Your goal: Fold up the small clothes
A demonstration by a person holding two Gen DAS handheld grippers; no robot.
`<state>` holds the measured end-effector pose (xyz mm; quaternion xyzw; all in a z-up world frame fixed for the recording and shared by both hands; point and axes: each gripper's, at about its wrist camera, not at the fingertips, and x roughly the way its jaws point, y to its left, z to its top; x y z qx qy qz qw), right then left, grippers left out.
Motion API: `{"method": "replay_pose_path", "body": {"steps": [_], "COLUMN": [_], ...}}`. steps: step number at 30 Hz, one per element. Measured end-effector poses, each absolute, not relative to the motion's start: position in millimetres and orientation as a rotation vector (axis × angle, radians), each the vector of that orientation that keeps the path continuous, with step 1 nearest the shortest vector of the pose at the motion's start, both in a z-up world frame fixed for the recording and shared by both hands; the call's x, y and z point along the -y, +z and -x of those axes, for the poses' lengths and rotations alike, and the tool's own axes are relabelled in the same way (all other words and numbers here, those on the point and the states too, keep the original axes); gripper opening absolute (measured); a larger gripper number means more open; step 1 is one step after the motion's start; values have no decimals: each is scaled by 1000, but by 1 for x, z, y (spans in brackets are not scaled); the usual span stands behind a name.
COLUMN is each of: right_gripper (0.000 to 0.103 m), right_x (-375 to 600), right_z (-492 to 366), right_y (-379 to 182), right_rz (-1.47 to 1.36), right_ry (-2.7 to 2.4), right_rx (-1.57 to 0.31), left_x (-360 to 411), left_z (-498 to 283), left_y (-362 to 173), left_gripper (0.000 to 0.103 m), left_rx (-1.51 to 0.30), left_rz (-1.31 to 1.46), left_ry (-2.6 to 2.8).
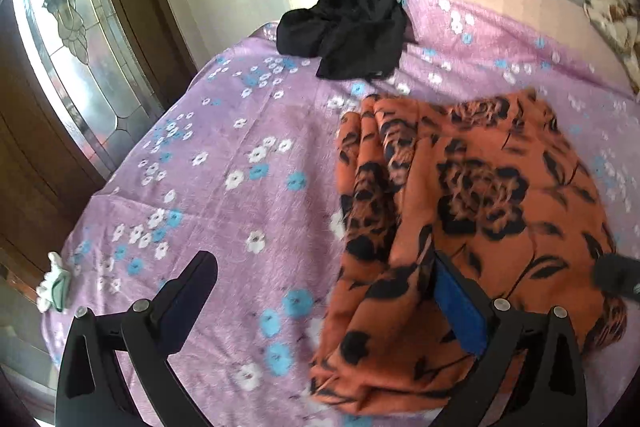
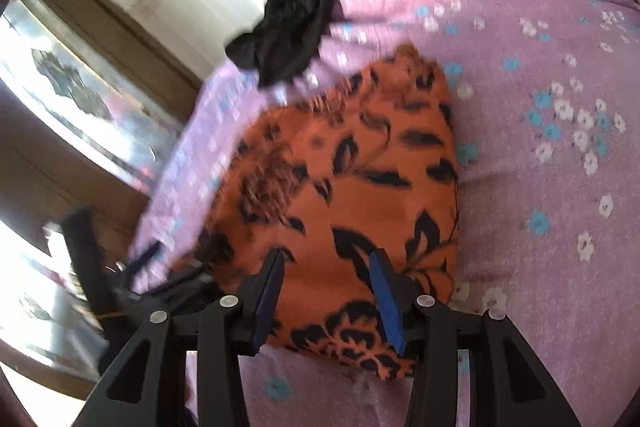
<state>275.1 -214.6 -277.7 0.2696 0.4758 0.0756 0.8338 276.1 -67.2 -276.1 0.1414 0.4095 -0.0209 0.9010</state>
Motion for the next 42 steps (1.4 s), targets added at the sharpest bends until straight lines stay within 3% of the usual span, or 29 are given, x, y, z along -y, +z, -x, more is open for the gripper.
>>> {"method": "replay_pose_path", "body": {"steps": [2,10,19,25,42], "right_gripper": [49,49,49,49,51], "right_x": [209,208,221,222,219], "right_z": [-282,-282,-264,-273,-282], "right_y": [-298,-293,-267,-291,-300], "right_rz": [-552,-532,-573,-575,-563], "right_ry": [167,186,167,149,189], "right_rx": [-1099,-1100,-996,-1102,-1118], "left_x": [67,59,55,54,57], "left_z": [-280,-288,-273,-274,-282], "left_y": [-289,-284,-268,-270,-281], "left_gripper": [103,103,103,103,103], "left_rx": [-904,-947,-863,-866,-895], "left_rz": [-299,-224,-231,-236,-242], "left_ry": [-65,-95,-89,-95,-104]}}
